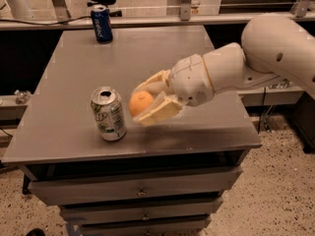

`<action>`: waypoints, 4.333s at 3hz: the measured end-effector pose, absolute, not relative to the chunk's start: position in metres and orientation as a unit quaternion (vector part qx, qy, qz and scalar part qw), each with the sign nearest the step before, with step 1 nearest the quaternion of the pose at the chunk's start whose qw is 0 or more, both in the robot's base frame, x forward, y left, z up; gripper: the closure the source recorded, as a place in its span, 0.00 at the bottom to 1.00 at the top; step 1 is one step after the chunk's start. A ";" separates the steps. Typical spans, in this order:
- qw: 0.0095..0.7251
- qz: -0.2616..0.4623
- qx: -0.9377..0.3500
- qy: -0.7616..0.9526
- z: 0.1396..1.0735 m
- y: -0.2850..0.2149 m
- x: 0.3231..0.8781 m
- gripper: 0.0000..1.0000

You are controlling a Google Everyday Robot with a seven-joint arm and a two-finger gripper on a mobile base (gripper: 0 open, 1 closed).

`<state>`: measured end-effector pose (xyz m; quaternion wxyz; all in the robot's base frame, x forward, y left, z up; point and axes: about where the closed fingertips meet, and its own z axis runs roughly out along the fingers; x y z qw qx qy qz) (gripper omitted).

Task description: Move orange near 7up can

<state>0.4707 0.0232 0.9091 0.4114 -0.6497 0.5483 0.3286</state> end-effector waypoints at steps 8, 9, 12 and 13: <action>0.356 0.368 -0.639 0.575 0.852 0.090 0.480 0.94; 0.351 0.365 -0.638 0.579 0.848 0.092 0.480 0.76; 0.342 0.366 -0.638 0.585 0.843 0.092 0.478 0.07; 0.341 0.367 -0.638 0.586 0.842 0.092 0.478 0.00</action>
Offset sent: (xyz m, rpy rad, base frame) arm -0.0080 0.0647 -0.0375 -0.0169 0.0993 0.0482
